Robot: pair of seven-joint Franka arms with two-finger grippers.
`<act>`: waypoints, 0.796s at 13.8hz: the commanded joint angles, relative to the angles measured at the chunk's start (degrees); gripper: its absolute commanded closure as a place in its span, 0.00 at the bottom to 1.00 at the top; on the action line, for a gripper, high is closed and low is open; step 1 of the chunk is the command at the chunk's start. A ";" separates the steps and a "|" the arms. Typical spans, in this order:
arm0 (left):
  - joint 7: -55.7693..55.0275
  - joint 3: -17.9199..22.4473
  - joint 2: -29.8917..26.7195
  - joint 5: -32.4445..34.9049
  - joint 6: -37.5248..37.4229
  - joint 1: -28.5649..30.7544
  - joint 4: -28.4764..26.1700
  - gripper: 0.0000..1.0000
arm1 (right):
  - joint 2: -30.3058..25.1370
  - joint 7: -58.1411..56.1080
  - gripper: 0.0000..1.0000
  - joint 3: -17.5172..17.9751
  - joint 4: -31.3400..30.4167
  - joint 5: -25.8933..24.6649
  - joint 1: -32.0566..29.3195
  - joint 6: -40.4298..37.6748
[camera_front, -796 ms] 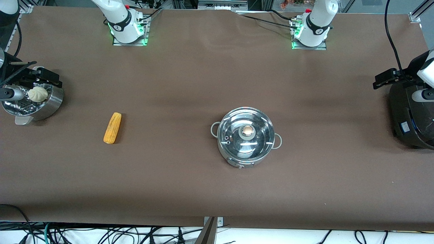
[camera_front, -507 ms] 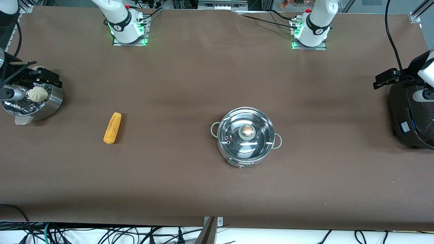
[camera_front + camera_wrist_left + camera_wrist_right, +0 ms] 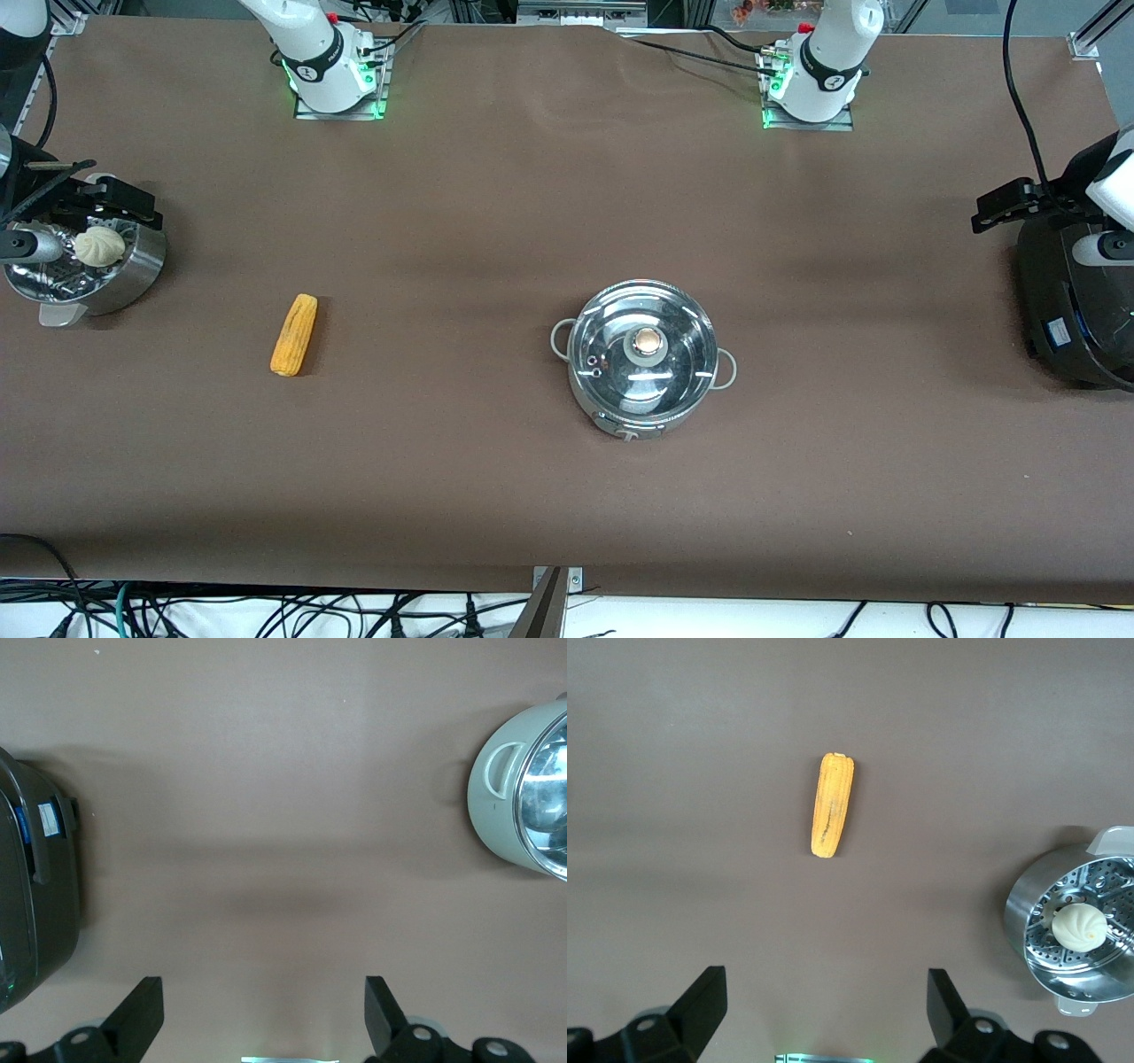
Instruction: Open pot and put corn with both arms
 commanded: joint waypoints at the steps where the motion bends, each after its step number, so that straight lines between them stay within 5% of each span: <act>1: 0.46 -0.51 -0.97 -0.16 0.31 0.55 0.23 0.00 | 0.92 -0.52 0.00 -0.05 1.86 1.03 -0.13 -1.43; 11: 0.54 -0.07 -0.27 -0.07 0.57 0.99 1.73 0.00 | 0.92 -0.61 0.00 -0.05 1.86 0.76 -0.13 -1.34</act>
